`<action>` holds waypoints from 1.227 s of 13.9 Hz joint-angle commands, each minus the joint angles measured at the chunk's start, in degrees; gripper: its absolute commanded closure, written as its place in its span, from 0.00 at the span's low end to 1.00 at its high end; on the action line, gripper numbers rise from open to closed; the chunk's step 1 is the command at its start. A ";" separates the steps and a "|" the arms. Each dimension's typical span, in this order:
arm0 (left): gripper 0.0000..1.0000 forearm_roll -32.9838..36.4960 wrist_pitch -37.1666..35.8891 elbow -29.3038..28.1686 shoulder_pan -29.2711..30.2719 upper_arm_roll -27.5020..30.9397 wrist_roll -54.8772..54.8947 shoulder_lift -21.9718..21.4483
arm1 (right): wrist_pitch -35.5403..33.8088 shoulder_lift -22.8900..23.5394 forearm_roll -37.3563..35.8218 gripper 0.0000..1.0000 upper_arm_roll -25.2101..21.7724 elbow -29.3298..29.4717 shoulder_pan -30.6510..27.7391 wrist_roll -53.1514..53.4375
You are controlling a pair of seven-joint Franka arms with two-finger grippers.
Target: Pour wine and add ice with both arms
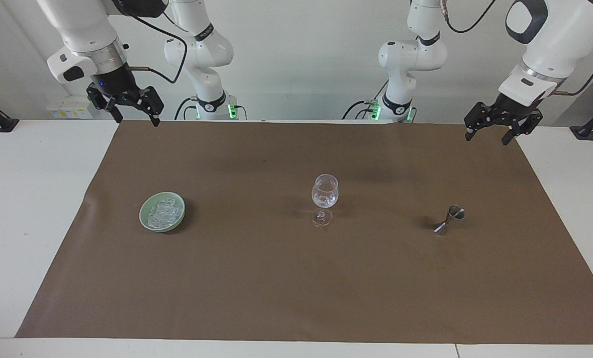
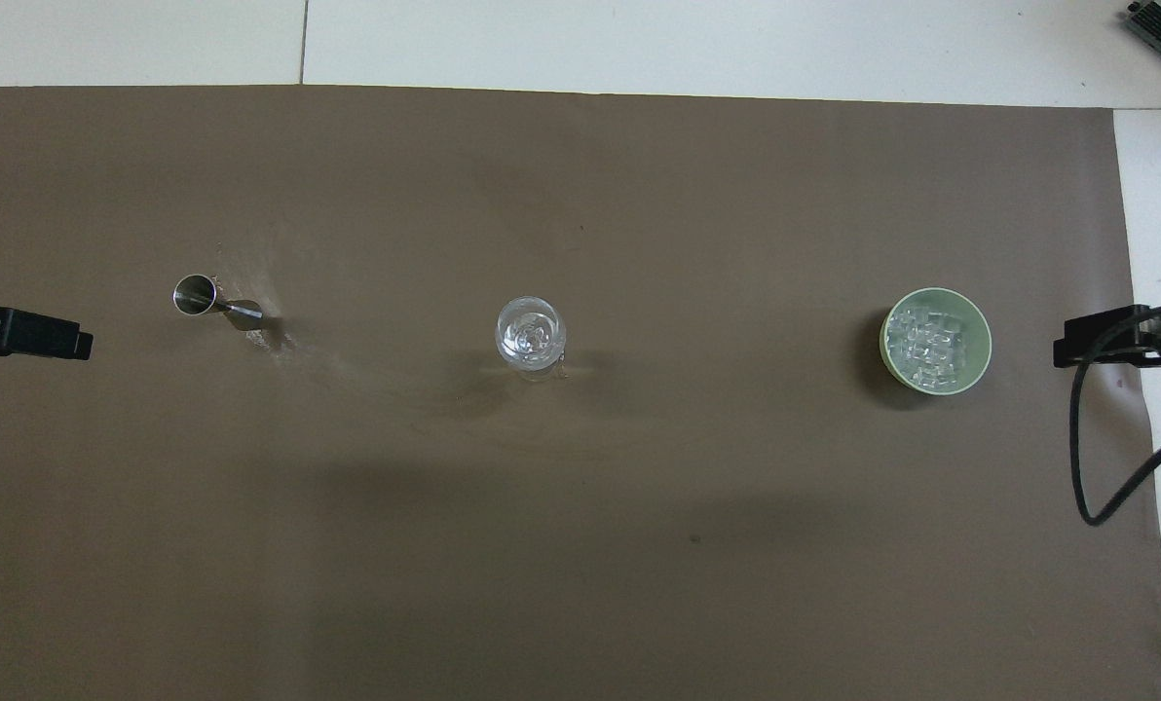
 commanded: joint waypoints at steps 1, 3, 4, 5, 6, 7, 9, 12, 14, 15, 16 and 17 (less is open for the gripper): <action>0.00 1.40 -1.62 -0.30 0.65 -0.19 -0.67 -1.51 | -0.42 -0.86 0.94 0.00 0.20 -0.87 -0.26 -0.93; 0.00 1.58 -1.62 -0.39 1.17 -0.19 -0.67 -1.51 | -0.50 -0.86 0.94 0.00 0.20 -0.87 -0.26 -0.93; 0.00 1.58 -1.53 -0.39 1.26 -0.19 -0.67 -1.59 | -0.50 -0.86 0.94 0.00 0.20 -0.87 -0.26 -0.93; 0.00 1.58 -1.53 -0.47 1.26 -0.19 -0.67 -1.59 | -0.50 -0.86 0.94 0.00 0.20 -0.87 -0.26 -0.93; 0.00 1.58 -1.36 -0.56 1.26 -0.19 -0.67 -1.59 | -0.50 -0.86 0.94 0.00 0.20 -0.87 -0.26 -0.93; 0.00 2.02 -1.27 -0.56 1.26 -0.19 -0.67 -1.59 | -0.50 -0.86 0.94 0.00 0.20 -0.87 -0.26 -0.93; 0.00 2.72 -1.36 -0.65 1.26 -0.19 -0.76 -1.59 | -0.50 -0.86 0.85 0.00 0.20 -0.87 -0.26 -0.93; 0.00 2.64 -1.53 -0.74 1.26 -0.28 -0.84 -1.68 | -0.50 -0.86 0.94 0.00 0.20 -0.87 -0.26 -0.93; 0.00 2.64 -1.53 -0.74 1.18 -0.28 -0.84 -1.68 | -0.50 -0.86 0.94 0.00 0.20 -0.87 -0.26 -0.93; 0.00 2.64 -1.27 -0.74 1.00 -0.36 -0.93 -1.68 | -0.50 -0.86 0.94 0.00 0.20 -0.87 -0.26 -0.93; 0.00 2.55 -1.36 -0.74 0.83 -0.36 -1.02 -1.68 | -0.50 -0.86 0.94 0.00 0.20 -0.87 -0.26 -0.93; 0.00 2.55 -1.53 -0.74 1.17 -0.28 -1.02 -1.68 | -0.50 -0.86 0.94 0.00 0.20 -0.87 -0.26 -0.93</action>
